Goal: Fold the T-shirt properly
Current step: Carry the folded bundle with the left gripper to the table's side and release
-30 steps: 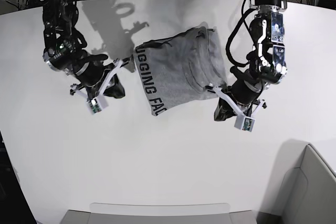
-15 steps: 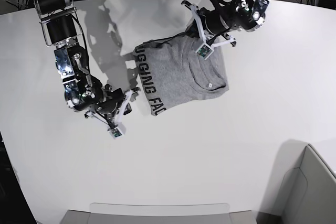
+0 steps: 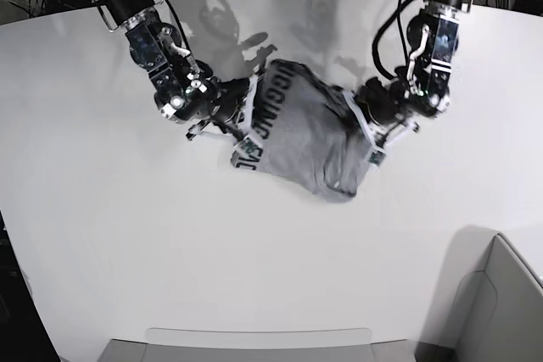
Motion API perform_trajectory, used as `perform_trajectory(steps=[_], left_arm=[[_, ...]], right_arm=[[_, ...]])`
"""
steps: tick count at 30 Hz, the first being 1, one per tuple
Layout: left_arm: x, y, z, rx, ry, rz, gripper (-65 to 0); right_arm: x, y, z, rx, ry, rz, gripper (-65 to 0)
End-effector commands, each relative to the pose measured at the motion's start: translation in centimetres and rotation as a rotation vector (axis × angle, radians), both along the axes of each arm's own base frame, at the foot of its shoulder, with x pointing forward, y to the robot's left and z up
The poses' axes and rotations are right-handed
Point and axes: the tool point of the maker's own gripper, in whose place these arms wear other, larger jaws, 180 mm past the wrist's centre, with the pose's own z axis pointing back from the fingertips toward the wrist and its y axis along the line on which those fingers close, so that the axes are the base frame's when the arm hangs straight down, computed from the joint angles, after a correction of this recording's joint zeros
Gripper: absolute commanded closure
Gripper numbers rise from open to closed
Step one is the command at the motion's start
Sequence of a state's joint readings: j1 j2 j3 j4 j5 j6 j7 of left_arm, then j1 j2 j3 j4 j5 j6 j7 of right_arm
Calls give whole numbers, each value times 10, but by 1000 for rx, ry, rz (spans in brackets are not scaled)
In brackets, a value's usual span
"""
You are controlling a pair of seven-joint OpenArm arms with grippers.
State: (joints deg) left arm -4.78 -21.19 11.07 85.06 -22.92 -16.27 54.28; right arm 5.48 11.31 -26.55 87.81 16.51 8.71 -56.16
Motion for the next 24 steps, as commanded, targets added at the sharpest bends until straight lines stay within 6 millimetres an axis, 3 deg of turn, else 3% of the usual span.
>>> perform_trajectory(steps=[1,3,6,9,12,14,17,20,24], left_arm=[[20,18,10,35,-51,29,0],[46,36,20,64,-116,73,0],[74,40,41,53,-198,92,0],[86,35,66,50,-269,77,0],[89,21,97,41,-359,43,0],[73,-1,102,7,-384,12,0],[45,-38,115,-58,-429,-35,0],[13,-65,94,-116,-353,-49,0],[-10,-88,62,-129,-231,-99,0]], right_arm=[[-7,10,5,17,-8,34,0],[-21,23,8,39,-7,73,0],[-21,36,28,107,-50,65,0],[-1,22,64,168,-147,-18,0],[24,-11,102,203,-261,-145,0],[41,-46,121,200,-329,-250,0],[60,-96,133,176,-382,-397,0],[67,-131,139,157,-411,-496,0],[65,-150,137,143,-411,-549,0]])
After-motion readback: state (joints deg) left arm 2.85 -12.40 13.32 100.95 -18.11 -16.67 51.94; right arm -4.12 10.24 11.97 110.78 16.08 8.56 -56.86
